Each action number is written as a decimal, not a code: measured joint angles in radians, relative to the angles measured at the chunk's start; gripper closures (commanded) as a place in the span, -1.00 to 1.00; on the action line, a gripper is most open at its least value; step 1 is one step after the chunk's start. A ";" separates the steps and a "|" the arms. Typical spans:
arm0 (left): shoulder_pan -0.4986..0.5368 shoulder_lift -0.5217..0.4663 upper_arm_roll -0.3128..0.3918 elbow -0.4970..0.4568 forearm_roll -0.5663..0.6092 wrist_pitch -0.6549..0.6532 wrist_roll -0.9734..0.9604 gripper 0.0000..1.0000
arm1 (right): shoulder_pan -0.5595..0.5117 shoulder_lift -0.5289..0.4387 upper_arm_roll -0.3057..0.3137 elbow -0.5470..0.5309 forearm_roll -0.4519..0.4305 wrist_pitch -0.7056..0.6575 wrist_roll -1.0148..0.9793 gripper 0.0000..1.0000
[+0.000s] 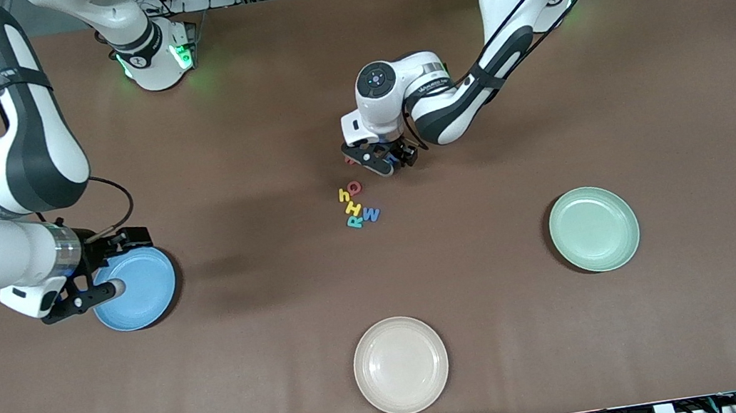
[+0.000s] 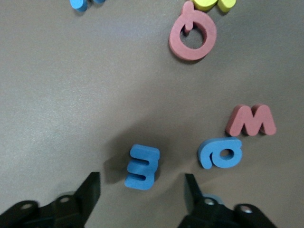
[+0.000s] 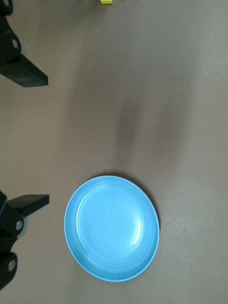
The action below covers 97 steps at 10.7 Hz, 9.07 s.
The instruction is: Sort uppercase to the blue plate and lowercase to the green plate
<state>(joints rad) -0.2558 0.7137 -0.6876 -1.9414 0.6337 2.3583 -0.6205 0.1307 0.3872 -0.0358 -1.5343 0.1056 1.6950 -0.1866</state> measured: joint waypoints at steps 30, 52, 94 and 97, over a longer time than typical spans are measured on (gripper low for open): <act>0.412 -0.125 0.170 0.047 0.010 -0.013 0.230 1.00 | 0.559 0.344 0.003 0.077 0.015 0.533 0.058 -1.00; 0.481 -0.278 0.212 0.282 -0.336 -0.369 0.537 -1.00 | 0.684 0.530 -0.002 0.199 -0.107 0.591 -0.121 1.00; 0.103 -0.484 0.044 0.102 -0.613 -0.283 0.534 -1.00 | -0.113 0.083 -0.045 -0.318 -0.120 0.568 -0.215 -1.00; 0.016 -0.388 0.031 0.097 -0.514 -0.200 0.542 -1.00 | -0.122 0.119 -0.045 -0.317 -0.118 0.640 -0.215 -1.00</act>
<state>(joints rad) -0.2396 0.3258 -0.6562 -1.8444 0.1193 2.1579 -0.0780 0.0090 0.5062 -0.0809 -1.8518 -0.0128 2.3350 -0.4019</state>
